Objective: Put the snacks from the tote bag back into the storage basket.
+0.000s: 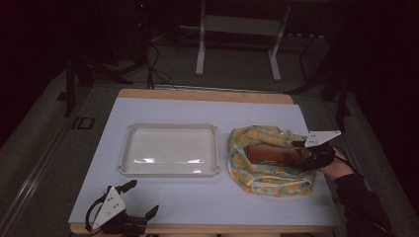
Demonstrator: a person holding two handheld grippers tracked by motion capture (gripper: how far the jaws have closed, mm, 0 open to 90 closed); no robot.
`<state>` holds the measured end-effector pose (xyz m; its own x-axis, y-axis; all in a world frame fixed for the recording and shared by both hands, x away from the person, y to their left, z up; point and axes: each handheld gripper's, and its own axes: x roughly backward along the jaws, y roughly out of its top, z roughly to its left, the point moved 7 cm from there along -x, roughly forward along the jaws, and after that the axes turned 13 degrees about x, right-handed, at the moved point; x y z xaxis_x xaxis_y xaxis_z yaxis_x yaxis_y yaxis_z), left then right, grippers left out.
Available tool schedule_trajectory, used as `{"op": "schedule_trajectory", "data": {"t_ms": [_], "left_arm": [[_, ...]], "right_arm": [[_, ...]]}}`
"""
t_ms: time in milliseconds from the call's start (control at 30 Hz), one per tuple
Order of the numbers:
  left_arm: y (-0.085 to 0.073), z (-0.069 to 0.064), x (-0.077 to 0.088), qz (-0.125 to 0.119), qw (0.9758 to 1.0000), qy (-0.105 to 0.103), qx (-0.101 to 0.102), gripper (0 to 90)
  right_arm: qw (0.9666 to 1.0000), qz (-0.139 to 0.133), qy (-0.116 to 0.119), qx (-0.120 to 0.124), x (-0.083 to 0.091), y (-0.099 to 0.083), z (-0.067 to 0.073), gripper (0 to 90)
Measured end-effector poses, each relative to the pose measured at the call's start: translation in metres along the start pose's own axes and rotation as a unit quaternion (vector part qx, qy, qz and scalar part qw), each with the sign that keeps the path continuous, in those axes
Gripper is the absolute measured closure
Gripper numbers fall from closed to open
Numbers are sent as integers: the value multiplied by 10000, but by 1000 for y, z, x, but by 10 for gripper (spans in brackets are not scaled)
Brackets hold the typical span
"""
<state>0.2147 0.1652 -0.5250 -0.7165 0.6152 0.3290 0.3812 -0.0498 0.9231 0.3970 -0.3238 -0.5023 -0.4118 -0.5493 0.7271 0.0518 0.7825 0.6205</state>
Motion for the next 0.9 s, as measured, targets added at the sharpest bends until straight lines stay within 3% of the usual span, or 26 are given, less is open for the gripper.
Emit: {"op": "schedule_trajectory", "data": {"t_ms": [233,500,900], "left_arm": [[-1,1,0,8,10000,-8,38,0],[-1,2,0,5,10000,15,74,1],[-1,2,-1,-7,9999,-10,113,1]], "right_arm": [[9985,397,204,308,-10,-3,-3,272],[9933,829,422,693,-17,2,-5,321],[9869,1248,592,830,-26,-3,-7,320]]}}
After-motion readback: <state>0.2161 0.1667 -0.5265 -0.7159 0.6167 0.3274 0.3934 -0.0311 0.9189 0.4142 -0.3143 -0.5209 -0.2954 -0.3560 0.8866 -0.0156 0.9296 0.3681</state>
